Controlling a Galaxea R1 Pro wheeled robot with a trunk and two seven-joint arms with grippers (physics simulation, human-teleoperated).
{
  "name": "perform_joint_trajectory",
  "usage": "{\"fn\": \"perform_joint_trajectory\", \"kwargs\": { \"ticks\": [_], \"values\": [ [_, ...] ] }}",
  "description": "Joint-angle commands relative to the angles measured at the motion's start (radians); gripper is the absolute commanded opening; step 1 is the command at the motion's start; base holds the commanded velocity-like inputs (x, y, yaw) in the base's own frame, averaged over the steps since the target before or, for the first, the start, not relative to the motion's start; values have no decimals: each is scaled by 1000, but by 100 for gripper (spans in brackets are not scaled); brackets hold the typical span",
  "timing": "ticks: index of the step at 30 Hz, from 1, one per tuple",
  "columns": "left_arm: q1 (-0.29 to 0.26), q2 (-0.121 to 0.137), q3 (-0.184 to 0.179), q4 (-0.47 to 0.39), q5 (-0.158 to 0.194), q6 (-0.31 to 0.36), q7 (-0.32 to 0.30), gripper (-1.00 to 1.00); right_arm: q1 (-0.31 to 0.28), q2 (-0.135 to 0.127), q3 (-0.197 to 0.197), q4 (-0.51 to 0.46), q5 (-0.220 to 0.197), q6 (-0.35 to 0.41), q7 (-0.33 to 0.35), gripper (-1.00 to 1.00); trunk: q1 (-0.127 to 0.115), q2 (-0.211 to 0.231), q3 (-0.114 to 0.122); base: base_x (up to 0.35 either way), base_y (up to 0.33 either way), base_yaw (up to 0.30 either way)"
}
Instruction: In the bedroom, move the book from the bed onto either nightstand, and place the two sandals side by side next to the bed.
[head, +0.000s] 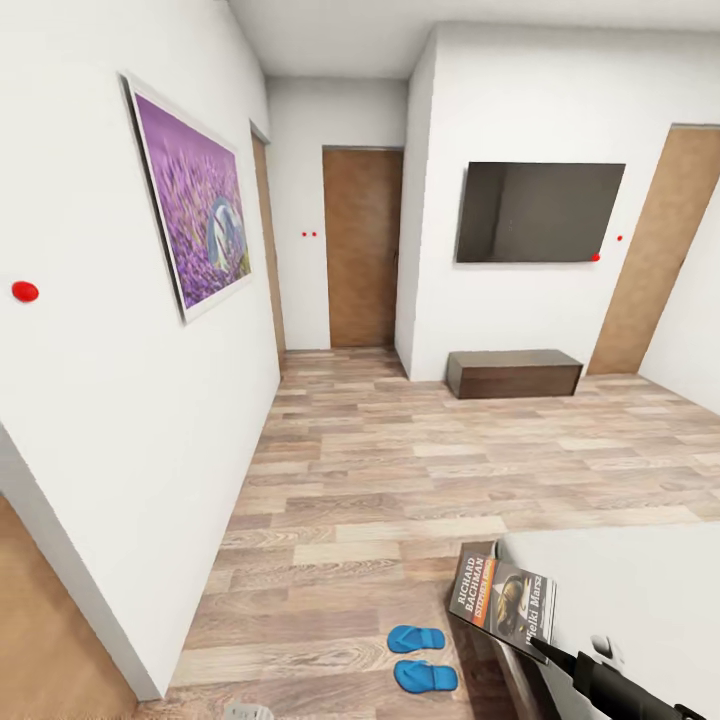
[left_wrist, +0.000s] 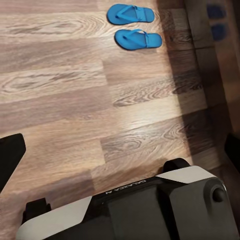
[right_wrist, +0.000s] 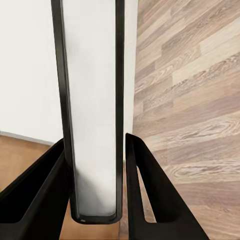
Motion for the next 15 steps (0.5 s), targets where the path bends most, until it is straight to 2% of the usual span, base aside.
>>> {"fn": "perform_joint_trajectory", "kwargs": {
  "ticks": [1,15],
  "values": [
    [-1,0,-9,1,7,-4,-3,100,-1,0,-3,0,-2,11,4,-100,1,-2,-2,0,0,204],
    [-1,1,-9,1,7,-4,-3,100,-1,0,-2,0,-2,11,4,-100,1,-2,-2,0,0,204]
  ]
}}
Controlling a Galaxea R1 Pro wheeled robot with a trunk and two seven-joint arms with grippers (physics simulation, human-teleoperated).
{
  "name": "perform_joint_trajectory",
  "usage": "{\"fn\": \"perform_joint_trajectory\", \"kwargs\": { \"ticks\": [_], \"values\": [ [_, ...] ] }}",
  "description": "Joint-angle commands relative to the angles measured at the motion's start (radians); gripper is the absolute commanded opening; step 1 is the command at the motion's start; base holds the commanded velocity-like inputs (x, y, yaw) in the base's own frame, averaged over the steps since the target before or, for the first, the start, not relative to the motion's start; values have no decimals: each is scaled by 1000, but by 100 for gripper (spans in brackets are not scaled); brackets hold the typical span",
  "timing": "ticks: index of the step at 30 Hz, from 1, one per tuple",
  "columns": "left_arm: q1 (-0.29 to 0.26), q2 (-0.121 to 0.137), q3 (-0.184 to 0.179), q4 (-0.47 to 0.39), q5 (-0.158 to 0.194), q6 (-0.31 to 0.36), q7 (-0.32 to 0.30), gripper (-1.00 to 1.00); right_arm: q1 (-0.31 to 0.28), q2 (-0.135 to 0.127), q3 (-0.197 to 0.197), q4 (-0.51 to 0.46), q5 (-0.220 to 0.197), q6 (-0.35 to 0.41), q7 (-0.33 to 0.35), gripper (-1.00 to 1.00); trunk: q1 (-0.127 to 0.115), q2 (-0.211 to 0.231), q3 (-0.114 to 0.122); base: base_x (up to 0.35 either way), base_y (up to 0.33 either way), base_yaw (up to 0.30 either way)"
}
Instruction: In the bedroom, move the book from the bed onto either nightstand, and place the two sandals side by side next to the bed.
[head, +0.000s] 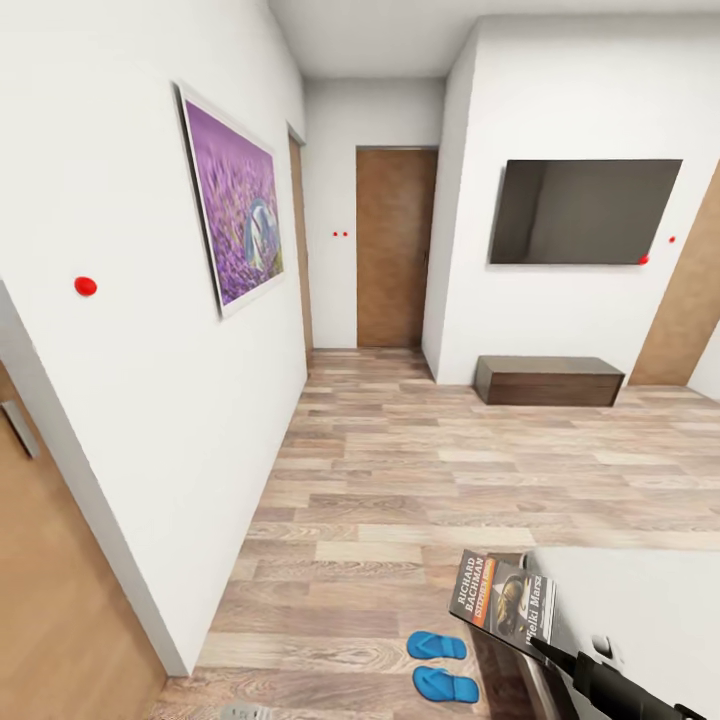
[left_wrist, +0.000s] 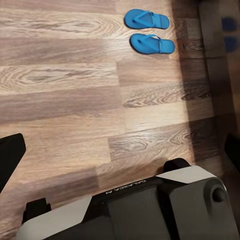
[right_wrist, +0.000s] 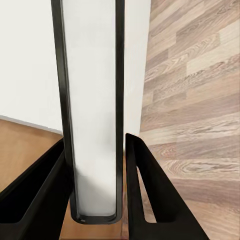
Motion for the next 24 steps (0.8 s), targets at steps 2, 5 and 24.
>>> {"fn": "perform_joint_trajectory", "kwargs": {
  "ticks": [2,5,24],
  "values": [
    [-1,0,-8,1,7,-4,-3,100,0,0,-3,0,-3,11,4,-100,1,-2,-2,0,0,204],
    [-1,1,-8,1,7,-4,-3,100,0,0,-3,0,-2,11,4,-100,1,-2,-2,0,0,204],
    [-1,1,-7,1,8,-5,-3,100,0,0,-4,1,-7,12,3,-100,1,-2,-2,0,0,168]
  ]
}}
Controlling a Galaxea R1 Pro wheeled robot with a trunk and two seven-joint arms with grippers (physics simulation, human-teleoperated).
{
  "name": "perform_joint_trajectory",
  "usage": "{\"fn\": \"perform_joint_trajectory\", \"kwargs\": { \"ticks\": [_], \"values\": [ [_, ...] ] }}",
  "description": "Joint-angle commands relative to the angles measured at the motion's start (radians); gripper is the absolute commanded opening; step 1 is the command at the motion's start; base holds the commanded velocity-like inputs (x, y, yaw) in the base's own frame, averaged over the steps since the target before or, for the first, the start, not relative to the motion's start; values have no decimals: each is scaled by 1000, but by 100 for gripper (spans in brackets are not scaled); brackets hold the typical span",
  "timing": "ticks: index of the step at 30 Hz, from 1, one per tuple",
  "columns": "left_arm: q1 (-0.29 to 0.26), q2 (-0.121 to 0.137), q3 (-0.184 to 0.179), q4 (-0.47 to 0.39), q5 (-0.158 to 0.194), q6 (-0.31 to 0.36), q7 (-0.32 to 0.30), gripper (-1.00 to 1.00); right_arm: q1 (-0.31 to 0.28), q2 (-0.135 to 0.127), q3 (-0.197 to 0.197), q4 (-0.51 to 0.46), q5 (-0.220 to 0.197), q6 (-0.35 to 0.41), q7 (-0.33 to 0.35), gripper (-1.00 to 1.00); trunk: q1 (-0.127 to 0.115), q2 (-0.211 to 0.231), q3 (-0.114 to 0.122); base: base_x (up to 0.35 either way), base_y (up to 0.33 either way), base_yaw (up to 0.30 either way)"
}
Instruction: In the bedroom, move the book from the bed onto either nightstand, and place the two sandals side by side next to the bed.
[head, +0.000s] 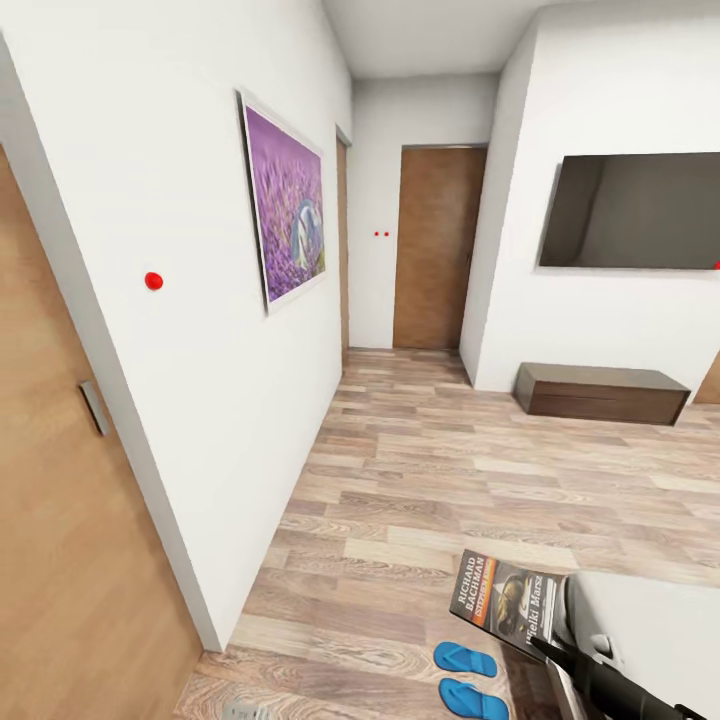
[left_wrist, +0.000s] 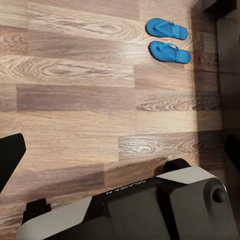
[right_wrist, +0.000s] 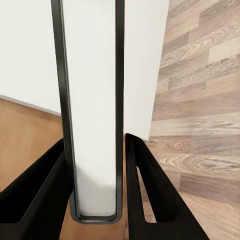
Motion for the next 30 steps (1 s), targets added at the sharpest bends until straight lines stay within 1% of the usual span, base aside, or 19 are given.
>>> {"fn": "perform_joint_trajectory", "kwargs": {
  "ticks": [1,3,5,7,8,9,10,12,15,26,29,30],
  "values": [
    [-1,0,-9,1,7,-5,-3,100,-1,0,-2,0,-2,12,3,-100,1,-2,-2,0,0,13],
    [-1,0,-9,1,7,-4,-3,100,-1,0,-2,0,-1,12,0,-100,1,-2,-2,0,0,9],
    [-1,0,-9,1,7,-4,-3,100,-1,0,-1,0,0,13,-26,-100,1,-2,-2,0,0,4],
    [-1,0,-9,1,7,-4,-3,100,-1,0,-1,0,0,12,-84,-100,1,-2,-2,0,0,2],
    [-1,0,-9,1,7,-4,-3,100,-1,0,-1,-1,0,12,-132,-100,1,-2,-2,0,0,1],
    [-1,0,-9,1,6,-4,-3,100,-1,0,-1,-2,0,12,-203,-100,1,-2,-2,0,0,0],
    [-1,0,-9,1,6,-4,-3,100,-1,0,0,-2,0,16,-259,-100,1,-2,-2,0,0,0],
    [-1,0,-9,1,7,-4,-3,100,-1,0,0,-3,0,21,-297,-100,1,-2,-2,0,0,0],
    [-1,0,-9,1,7,-4,-3,100,-1,0,0,-3,0,15,-317,-100,1,-2,-2,0,0,0],
    [-1,0,-8,1,6,-5,-2,100,-1,0,0,-3,1,10,-332,-100,1,-2,-2,0,0,0],
    [-1,1,-8,1,6,-5,-2,100,-1,0,0,-3,1,10,-359,-100,1,-2,-2,0,0,0],
    [-1,1,-8,1,6,-6,-2,100,-1,0,0,-3,1,9,-378,-100,1,-2,-2,0,0,0]
  ]
}}
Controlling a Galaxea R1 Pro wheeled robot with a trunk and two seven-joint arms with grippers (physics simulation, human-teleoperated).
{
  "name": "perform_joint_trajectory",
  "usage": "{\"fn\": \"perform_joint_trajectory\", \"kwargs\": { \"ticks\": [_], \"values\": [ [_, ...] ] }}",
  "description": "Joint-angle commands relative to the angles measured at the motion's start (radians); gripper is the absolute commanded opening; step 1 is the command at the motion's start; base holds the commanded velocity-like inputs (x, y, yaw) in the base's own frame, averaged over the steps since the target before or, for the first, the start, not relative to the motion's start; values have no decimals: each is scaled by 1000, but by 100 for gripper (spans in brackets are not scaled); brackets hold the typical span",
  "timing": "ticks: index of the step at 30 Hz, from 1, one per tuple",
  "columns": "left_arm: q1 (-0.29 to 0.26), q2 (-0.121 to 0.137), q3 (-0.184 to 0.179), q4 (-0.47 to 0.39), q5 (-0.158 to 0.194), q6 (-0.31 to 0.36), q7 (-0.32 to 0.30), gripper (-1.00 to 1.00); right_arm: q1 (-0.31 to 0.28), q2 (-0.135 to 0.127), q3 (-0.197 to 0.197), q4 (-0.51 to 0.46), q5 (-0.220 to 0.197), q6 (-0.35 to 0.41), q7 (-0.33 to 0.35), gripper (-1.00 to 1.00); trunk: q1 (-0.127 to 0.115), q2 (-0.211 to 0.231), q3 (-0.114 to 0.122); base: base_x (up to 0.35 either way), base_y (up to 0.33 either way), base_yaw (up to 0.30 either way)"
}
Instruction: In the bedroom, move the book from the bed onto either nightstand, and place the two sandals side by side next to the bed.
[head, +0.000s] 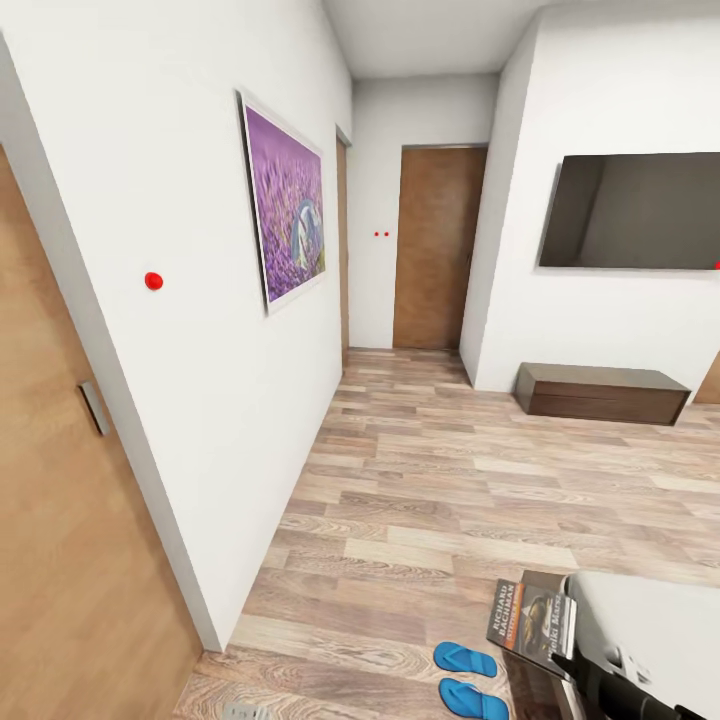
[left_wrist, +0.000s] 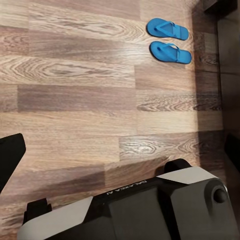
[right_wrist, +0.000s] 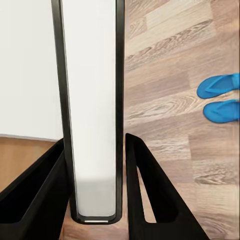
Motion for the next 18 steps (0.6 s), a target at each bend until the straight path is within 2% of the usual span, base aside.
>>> {"fn": "perform_joint_trajectory", "kwargs": {
  "ticks": [1,13,18],
  "values": [
    [-1,0,-9,1,7,-4,-3,100,-1,0,-2,0,-7,11,-2,-100,1,-2,-2,0,0,0],
    [-1,-1,-10,1,8,-4,-3,100,-1,0,-2,2,-7,11,-10,-100,1,-2,-2,3,0,0],
    [-1,-1,-10,1,8,-4,-3,100,-1,0,-2,2,-7,11,-10,-100,1,-2,-2,225,0,0]
  ]
}}
